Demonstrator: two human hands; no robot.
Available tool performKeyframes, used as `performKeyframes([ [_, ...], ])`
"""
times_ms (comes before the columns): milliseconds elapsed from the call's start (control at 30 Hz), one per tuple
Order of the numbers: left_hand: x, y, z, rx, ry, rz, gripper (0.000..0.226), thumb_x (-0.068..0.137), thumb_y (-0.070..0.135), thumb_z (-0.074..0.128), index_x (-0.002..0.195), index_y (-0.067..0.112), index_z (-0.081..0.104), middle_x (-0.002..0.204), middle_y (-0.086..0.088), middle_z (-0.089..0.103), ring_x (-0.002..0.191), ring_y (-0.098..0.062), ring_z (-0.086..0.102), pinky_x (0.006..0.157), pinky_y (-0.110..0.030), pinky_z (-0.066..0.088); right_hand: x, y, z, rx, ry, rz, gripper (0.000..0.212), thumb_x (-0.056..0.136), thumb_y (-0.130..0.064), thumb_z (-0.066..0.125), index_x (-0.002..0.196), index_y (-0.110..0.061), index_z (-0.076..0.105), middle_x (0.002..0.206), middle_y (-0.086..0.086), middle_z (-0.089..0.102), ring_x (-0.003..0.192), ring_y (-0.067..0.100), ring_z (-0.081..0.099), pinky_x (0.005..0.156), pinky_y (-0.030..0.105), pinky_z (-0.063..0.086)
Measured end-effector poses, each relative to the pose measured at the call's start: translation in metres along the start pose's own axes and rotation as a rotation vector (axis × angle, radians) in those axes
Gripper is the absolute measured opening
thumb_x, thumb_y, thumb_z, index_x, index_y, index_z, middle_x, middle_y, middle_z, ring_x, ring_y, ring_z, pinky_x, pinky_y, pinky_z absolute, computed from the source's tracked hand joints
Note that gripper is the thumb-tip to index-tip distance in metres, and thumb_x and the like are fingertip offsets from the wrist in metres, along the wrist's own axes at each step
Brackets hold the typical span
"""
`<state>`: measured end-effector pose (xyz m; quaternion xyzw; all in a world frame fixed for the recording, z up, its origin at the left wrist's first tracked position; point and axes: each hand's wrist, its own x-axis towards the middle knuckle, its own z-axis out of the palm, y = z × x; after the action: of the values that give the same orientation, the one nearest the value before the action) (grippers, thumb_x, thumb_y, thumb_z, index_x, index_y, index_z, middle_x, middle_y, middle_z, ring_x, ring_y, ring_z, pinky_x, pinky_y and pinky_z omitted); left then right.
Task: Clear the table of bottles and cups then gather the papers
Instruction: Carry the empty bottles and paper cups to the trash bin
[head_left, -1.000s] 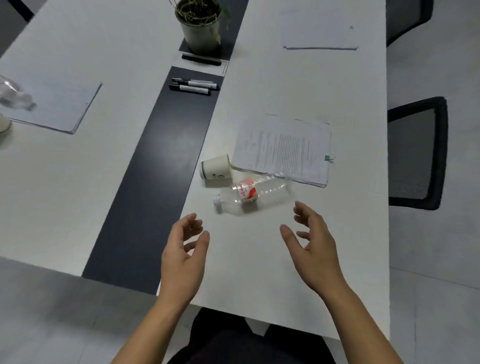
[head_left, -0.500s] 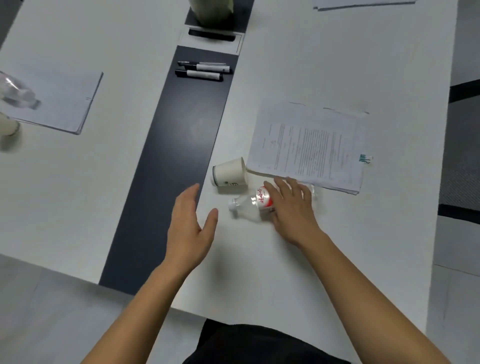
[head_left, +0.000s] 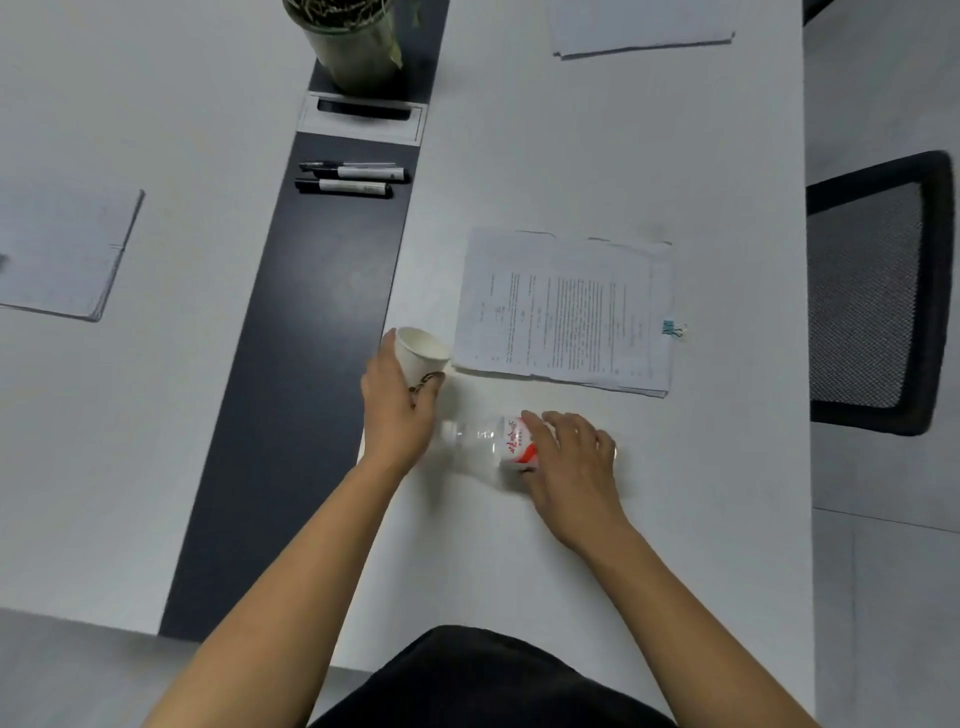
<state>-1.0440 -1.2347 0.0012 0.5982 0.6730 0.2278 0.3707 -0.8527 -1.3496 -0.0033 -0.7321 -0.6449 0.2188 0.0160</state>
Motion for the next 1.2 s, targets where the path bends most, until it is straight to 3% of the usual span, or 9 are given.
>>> performKeyframes([
  [167, -0.065, 0.031, -0.028, -0.238, 0.167, -0.064, 0.067, 0.096, 0.023, 0.06, 0.151, 0.026, 0.023, 0.145, 0.001, 0.036, 0.134, -0.017, 0.037, 0.097, -0.012, 0.037, -0.022, 0.009, -0.045, 0.269, 0.103, 0.1, 0.068, 0.089, -0.048, 0.066, 0.147, -0.023, 0.039, 0.136, -0.001, 0.05, 0.126, 0.018, 0.046, 0.11, 0.036, 0.029],
  [333, -0.138, 0.047, -0.049, -0.352, 0.295, -0.147, 0.063, 0.095, 0.025, 0.063, 0.149, 0.029, 0.029, 0.139, 0.007, 0.045, 0.127, -0.012, 0.048, 0.103, -0.039, 0.049, -0.044, 0.008, -0.085, 0.688, 0.184, 0.125, 0.073, 0.083, -0.052, 0.069, 0.145, -0.031, 0.036, 0.133, -0.012, 0.04, 0.121, 0.006, 0.044, 0.096, 0.017, 0.038],
  [433, -0.179, 0.053, -0.059, -0.4, 0.455, -0.218, 0.068, 0.088, 0.037, 0.065, 0.148, 0.029, 0.032, 0.136, 0.011, 0.049, 0.126, -0.01, 0.051, 0.103, -0.041, 0.048, -0.047, 0.0, -0.081, 0.741, 0.109, 0.028, 0.071, 0.082, -0.051, 0.069, 0.142, -0.03, 0.037, 0.13, -0.014, 0.039, 0.118, 0.004, 0.044, 0.085, 0.006, 0.033],
  [533, -0.221, 0.061, -0.081, -0.464, 0.645, -0.254, 0.071, 0.088, 0.034, 0.071, 0.146, 0.021, 0.033, 0.132, 0.005, 0.052, 0.119, -0.005, 0.054, 0.097, -0.022, 0.049, -0.054, -0.023, -0.078, 0.758, 0.023, -0.093, 0.072, 0.081, -0.056, 0.066, 0.142, -0.031, 0.036, 0.125, -0.015, 0.037, 0.115, 0.008, 0.046, 0.083, 0.008, 0.036],
  [633, -0.265, 0.065, -0.115, -0.472, 0.802, -0.257, 0.067, 0.085, 0.03, 0.065, 0.143, 0.018, 0.035, 0.123, 0.014, 0.055, 0.107, 0.007, 0.056, 0.087, -0.009, 0.046, -0.068, -0.061, -0.085, 0.746, -0.025, -0.233, 0.07, 0.081, -0.057, 0.065, 0.14, -0.032, 0.037, 0.123, -0.016, 0.037, 0.114, 0.007, 0.047, 0.083, 0.009, 0.037],
  [733, -0.316, 0.048, -0.15, -0.473, 0.926, -0.25, 0.063, 0.087, 0.033, 0.071, 0.14, 0.023, 0.038, 0.116, 0.026, 0.057, 0.108, 0.008, 0.056, 0.088, -0.008, 0.045, -0.092, -0.11, -0.084, 0.732, -0.062, -0.359, 0.069, 0.079, -0.06, 0.064, 0.138, -0.036, 0.037, 0.123, -0.02, 0.037, 0.111, 0.006, 0.048, 0.082, 0.009, 0.039],
  [1000, -0.476, -0.072, -0.263, -0.441, 1.278, -0.273, 0.068, 0.088, 0.026, 0.069, 0.144, 0.013, 0.033, 0.123, 0.018, 0.052, 0.107, 0.01, 0.054, 0.092, -0.014, 0.048, -0.205, -0.288, -0.016, 0.739, -0.171, -0.71, 0.062, 0.078, -0.068, 0.064, 0.13, -0.048, 0.039, 0.12, -0.036, 0.042, 0.111, -0.001, 0.053, 0.087, 0.02, 0.048],
  [1100, -0.554, -0.133, -0.312, -0.442, 1.457, -0.307, 0.068, 0.088, 0.032, 0.069, 0.143, 0.013, 0.033, 0.123, 0.017, 0.052, 0.107, 0.012, 0.053, 0.091, -0.012, 0.046, -0.269, -0.378, 0.024, 0.723, -0.277, -0.837, 0.053, 0.073, -0.067, 0.065, 0.12, -0.059, 0.04, 0.12, -0.031, 0.048, 0.109, -0.002, 0.056, 0.088, 0.028, 0.053],
  [1200, -0.628, -0.184, -0.344, -0.459, 1.602, -0.357, 0.07, 0.084, 0.035, 0.065, 0.143, 0.014, 0.033, 0.123, 0.02, 0.053, 0.106, 0.014, 0.053, 0.086, -0.005, 0.043, -0.331, -0.461, 0.064, 0.685, -0.408, -0.999, 0.058, 0.075, -0.063, 0.069, 0.125, -0.05, 0.044, 0.124, -0.016, 0.053, 0.112, 0.003, 0.058, 0.093, 0.041, 0.055],
])
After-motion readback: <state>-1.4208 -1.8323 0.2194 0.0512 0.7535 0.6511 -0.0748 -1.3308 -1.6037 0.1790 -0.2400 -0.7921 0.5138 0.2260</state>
